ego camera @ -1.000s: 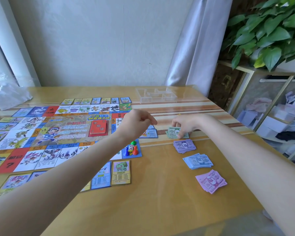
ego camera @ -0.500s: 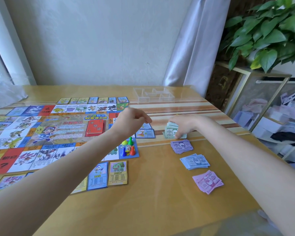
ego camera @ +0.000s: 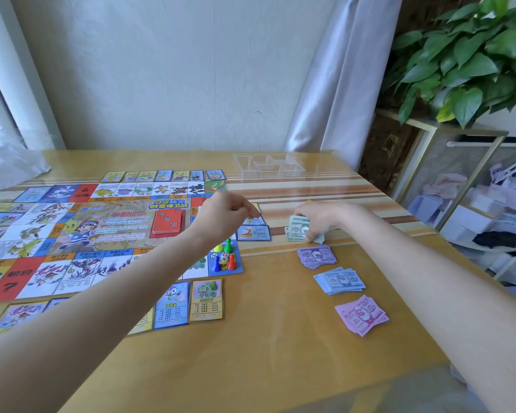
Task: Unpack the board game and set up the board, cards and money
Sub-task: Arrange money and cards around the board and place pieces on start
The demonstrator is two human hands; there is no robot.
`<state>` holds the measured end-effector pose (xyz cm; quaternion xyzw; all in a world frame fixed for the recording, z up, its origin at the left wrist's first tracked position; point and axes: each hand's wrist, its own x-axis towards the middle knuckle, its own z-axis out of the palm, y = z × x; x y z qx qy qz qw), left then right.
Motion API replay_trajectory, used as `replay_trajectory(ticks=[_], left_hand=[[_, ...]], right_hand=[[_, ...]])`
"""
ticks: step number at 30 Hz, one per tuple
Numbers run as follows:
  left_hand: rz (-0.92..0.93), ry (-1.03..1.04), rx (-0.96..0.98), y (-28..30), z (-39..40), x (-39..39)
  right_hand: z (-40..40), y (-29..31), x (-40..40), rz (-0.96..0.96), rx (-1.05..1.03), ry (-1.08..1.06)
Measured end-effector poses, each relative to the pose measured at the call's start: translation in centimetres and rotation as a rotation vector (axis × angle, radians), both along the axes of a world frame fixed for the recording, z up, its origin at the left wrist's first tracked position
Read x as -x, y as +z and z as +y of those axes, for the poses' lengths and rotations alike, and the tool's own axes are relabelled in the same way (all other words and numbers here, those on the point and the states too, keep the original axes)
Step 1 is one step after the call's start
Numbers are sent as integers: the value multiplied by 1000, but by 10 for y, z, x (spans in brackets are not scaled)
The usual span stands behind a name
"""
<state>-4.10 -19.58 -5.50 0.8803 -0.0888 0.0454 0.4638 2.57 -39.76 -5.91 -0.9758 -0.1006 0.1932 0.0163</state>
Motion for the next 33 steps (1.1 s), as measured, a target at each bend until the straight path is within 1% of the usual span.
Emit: replay_trajectory(ticks=[4,6,8,9,10,11,12,14,15,16,17,18,19,20,23,25,28,30,33], left_hand=[[-2,3,-13,2,-1,0],[3,-7,2,4,-1,1],[-9,-10,26,6,-2,-1],[-12,-10,44,8,-2,-3],[-1,-14,92,10,-3,-5],[52,-25,185,12,-3,-6],[142,-43,306,16,-3,-6],[323,-108,529,23,-2,-6],[356,-160,586,26,0,-5],[351,-199,603,27,3,-3],[332,-194,601,28,7,-1],[313,-151,601,28,12,0],[304,-99,617,29,20,0],[307,-62,655,28,29,-1],[342,-46,798,35,58,-2],[385,-62,820,42,79,-4],[425,-77,860,53,113,-10],[441,-73,875,57,134,-15],[420,-47,882,58,160,-27]], right_hand=[[-4,0,1,30,-49,-17],[-6,2,2,-12,-116,-26],[-5,12,3,-127,-288,-60],[-2,20,5,-155,-430,-93],[2,30,7,-136,-570,-108],[9,41,10,-82,-670,-92],[18,51,14,-14,-710,-44],[42,67,24,86,-628,98],[55,71,27,92,-556,158],[66,74,31,77,-495,201],[74,75,33,48,-455,226],[81,74,35,22,-462,226],[88,74,36,-8,-512,210],[93,72,37,-44,-606,185],[112,69,34,-145,-902,114],[128,67,31,-117,-1032,98],[154,66,19,-18,-1236,45],[173,66,6,12,-1276,39],[205,62,-18,-2,-1292,9]])
